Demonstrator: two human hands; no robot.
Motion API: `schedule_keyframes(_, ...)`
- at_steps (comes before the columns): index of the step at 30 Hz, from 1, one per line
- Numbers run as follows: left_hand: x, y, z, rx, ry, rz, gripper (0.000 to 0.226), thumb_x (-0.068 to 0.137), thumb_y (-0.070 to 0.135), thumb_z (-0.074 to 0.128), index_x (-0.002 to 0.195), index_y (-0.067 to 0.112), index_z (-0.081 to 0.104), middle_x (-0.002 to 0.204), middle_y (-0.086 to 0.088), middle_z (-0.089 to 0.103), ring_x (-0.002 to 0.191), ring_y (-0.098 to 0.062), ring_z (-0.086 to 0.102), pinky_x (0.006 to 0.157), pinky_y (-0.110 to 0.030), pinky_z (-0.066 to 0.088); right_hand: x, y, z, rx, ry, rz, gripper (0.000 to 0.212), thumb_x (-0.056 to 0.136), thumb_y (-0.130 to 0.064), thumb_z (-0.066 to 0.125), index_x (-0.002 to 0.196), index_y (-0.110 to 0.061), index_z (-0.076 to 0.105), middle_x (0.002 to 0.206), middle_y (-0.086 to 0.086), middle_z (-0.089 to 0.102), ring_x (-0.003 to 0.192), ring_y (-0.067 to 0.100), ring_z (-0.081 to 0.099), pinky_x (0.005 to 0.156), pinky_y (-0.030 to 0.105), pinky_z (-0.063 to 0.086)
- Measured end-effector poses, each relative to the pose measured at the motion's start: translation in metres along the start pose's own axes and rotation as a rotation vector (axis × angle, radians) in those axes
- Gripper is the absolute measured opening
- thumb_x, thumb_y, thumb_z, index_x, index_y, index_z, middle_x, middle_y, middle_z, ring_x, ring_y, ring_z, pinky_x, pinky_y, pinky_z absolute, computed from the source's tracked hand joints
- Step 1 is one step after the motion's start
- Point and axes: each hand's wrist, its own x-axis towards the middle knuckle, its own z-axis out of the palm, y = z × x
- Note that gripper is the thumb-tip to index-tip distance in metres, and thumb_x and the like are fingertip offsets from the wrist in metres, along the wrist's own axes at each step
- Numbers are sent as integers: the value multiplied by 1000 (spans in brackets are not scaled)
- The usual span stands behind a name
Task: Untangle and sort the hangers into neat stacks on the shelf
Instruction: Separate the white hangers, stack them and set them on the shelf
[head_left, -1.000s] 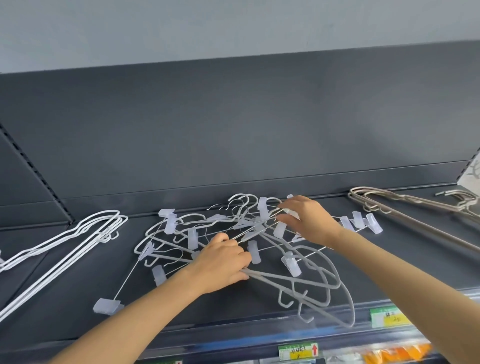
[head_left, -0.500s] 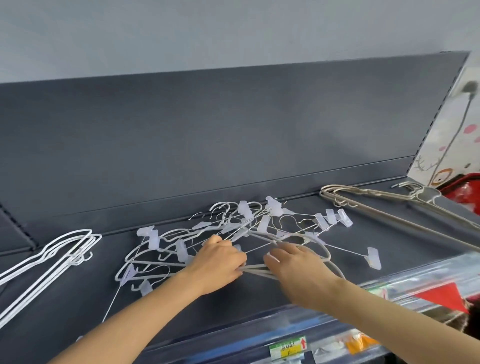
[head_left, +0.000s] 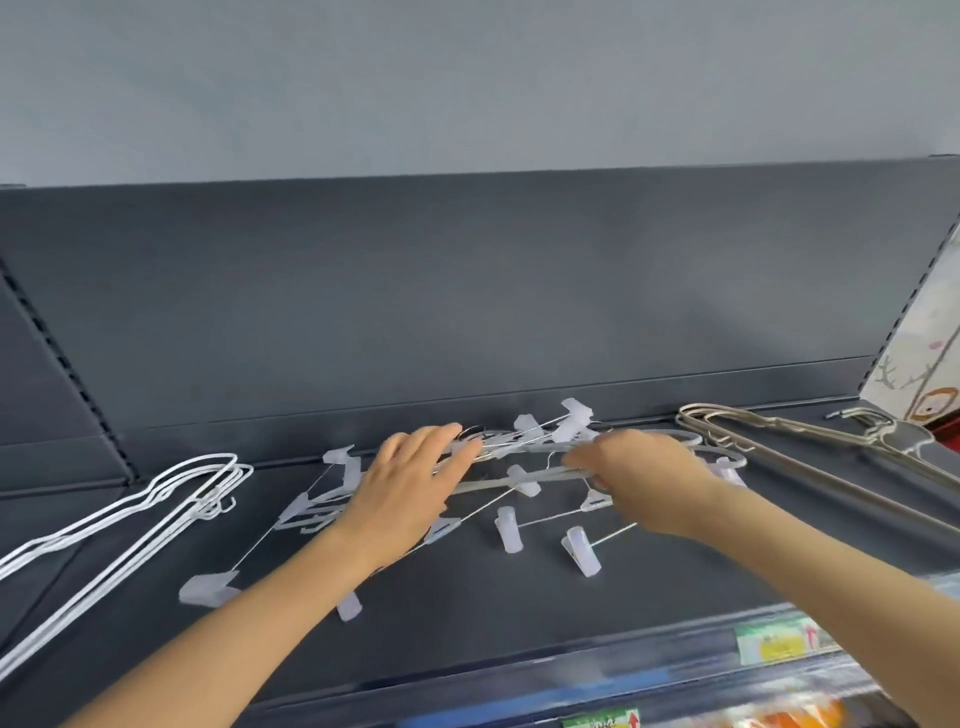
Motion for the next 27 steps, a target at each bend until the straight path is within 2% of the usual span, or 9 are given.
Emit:
schedule_keyframes(3, 2, -11, -9, -89, -21, -111, 101, 54, 31, 91, 139, 13, 39, 129, -10, 54, 114, -28, 58, 89, -41, 50, 13, 11, -21, 45, 52, 0, 14, 83, -7, 48, 84, -21, 50, 79, -1, 57, 76, 27, 54, 58, 33, 41)
schedule_keyframes(5, 5, -14, -18, -171, -53, -144, 93, 70, 40, 81, 145, 15, 32, 137, -6, 47, 123, -26, 51, 95, -39, 46, 22, 20, -37, 52, 54, -12, 11, 86, -17, 57, 94, -25, 60, 86, -2, 63, 82, 24, 56, 67, 32, 45)
schedule_keyframes(7, 8, -17, -25, -334, -120, -218, 81, 82, 50, 66, 147, 20, 29, 143, 3, 38, 128, -19, 42, 98, -33, 40, 30, 28, -50, 47, 52, -36, 10, 85, -17, 60, 93, -24, 62, 84, -3, 63, 81, 24, 55, 69, 33, 46)
schedule_keyframes(10, 12, -23, -33, -513, -250, -306, 68, 87, 62, 47, 144, 25, 36, 143, 9, 37, 128, -13, 40, 93, -28, 37, 39, 40, -62, 25, 41, -44, 19, 86, -20, 63, 100, -32, 65, 87, -8, 64, 83, 21, 56, 67, 30, 43)
schedule_keyframes(14, 8, -29, -25, -599, -276, -327, 87, 75, 76, 21, 141, 22, 42, 143, 5, 42, 128, -12, 41, 102, -29, 36, 43, 51, -65, -105, 97, -113, 28, 89, -29, 60, 113, -44, 61, 102, -11, 68, 96, 20, 60, 79, 30, 47)
schedule_keyframes(19, 9, -29, -15, -630, -221, -343, 55, 94, 55, 34, 136, 21, 48, 136, 6, 48, 123, -11, 45, 100, -28, 37, 42, 60, -65, -213, 214, -197, 26, 91, -30, 56, 115, -39, 61, 106, -14, 68, 101, 17, 60, 84, 25, 40)
schedule_keyframes(21, 11, -30, -16, -657, -193, -340, 60, 91, 59, 34, 135, 21, 49, 133, 7, 50, 122, -10, 46, 100, -27, 38, 40, 61, -72, -170, 195, -158, 26, 89, -30, 59, 112, -41, 63, 101, -13, 69, 98, 17, 61, 78, 26, 42)
schedule_keyframes(24, 11, -33, -21, -766, -244, -290, 88, 72, 86, 33, 135, 26, 49, 125, 14, 52, 119, -6, 48, 100, -28, 41, 33, 62, -87, -74, 139, -61, 24, 87, -26, 63, 106, -39, 67, 95, -14, 70, 90, 16, 61, 70, 27, 44)
schedule_keyframes(27, 11, -33, -23, -762, -320, -249, 79, 64, 77, 57, 132, 37, 47, 119, 23, 53, 111, 2, 50, 96, -25, 44, 27, 65, -97, 14, 124, -17, 22, 84, -22, 67, 98, -38, 70, 82, -17, 67, 78, 12, 58, 69, 27, 45)
